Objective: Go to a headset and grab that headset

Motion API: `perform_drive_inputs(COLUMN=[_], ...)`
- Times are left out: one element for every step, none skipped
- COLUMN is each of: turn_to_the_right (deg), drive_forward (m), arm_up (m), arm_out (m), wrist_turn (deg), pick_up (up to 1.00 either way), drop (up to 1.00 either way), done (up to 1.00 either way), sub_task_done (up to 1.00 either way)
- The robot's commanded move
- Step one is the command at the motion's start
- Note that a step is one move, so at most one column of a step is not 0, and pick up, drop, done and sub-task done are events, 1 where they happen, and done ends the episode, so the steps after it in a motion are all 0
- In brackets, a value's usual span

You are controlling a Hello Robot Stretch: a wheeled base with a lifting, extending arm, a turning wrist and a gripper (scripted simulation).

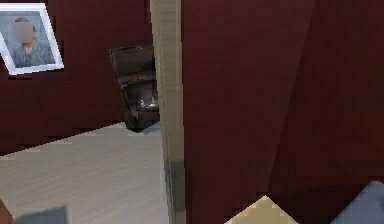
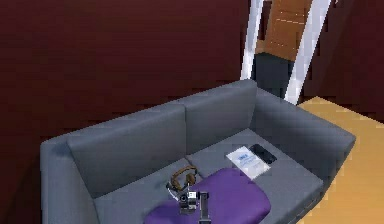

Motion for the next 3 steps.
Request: perform_drive_inputs(turn_to_the_right=[0.0, 0.0, 0.0], drive_forward=[0.0, 0.0, 0.0], arm_up=[0.0, 0.1, 0.0], arm_out=[0.0, 0.0, 0.0], wrist_turn=[0.0, 0.0, 0.0], pick_up=[1.0, 0.0, 0.0], drop=[0.0, 0.0, 0.0], done=[0.0, 0.0, 1.0], sub_task_done=[0.0, 0.0, 0.0])
